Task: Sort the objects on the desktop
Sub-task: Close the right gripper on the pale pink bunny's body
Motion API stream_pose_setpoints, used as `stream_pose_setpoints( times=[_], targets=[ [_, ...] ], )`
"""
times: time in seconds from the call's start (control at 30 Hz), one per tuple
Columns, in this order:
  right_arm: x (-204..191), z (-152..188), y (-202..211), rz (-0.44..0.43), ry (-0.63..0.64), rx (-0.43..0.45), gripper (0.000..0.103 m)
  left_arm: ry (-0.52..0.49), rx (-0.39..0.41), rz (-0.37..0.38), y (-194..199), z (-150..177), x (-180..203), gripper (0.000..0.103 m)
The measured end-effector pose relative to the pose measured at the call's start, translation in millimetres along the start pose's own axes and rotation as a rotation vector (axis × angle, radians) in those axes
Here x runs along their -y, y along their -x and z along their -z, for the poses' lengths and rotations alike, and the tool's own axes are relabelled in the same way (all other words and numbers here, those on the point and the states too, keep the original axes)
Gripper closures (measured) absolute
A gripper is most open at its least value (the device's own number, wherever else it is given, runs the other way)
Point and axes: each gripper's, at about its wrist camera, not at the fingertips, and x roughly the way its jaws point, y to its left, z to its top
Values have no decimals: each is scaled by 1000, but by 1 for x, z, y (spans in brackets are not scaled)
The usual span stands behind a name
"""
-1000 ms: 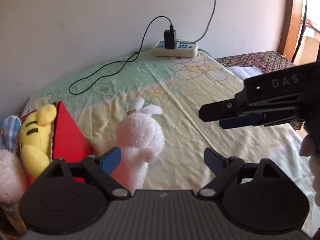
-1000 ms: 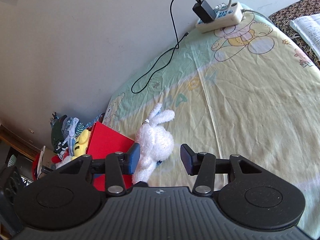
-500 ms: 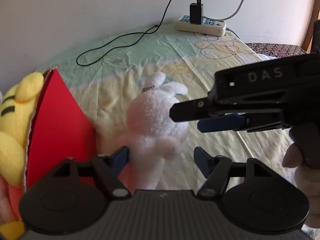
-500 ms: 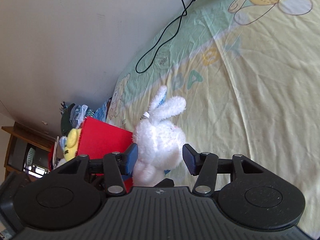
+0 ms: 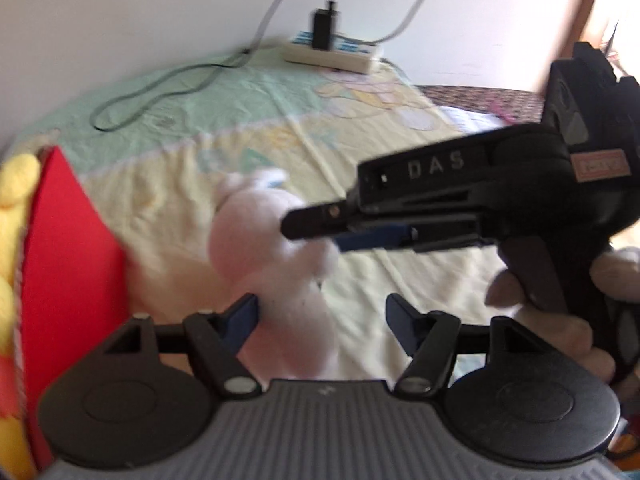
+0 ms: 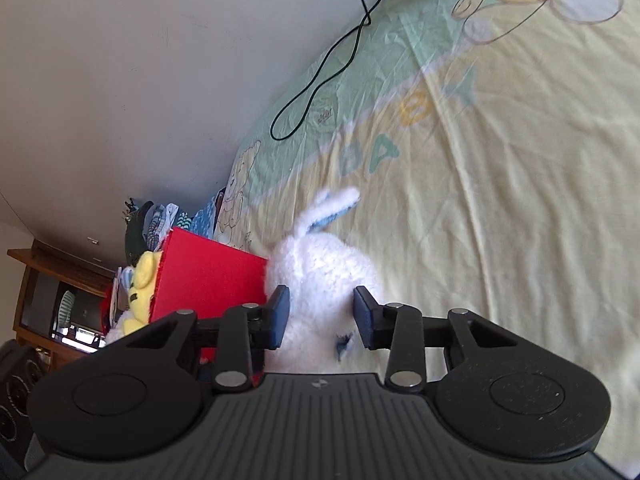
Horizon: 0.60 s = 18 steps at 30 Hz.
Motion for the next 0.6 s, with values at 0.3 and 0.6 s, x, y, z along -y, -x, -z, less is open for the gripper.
stream_pose_setpoints(
  times=[0.3,0.6],
  targets=[
    [-26,46,43,2,68,-27,69,-55,-35,218,21,31,36,41],
    [10,27,48,116,-98,180,69,60,10,129,36,32,6,36]
  ],
)
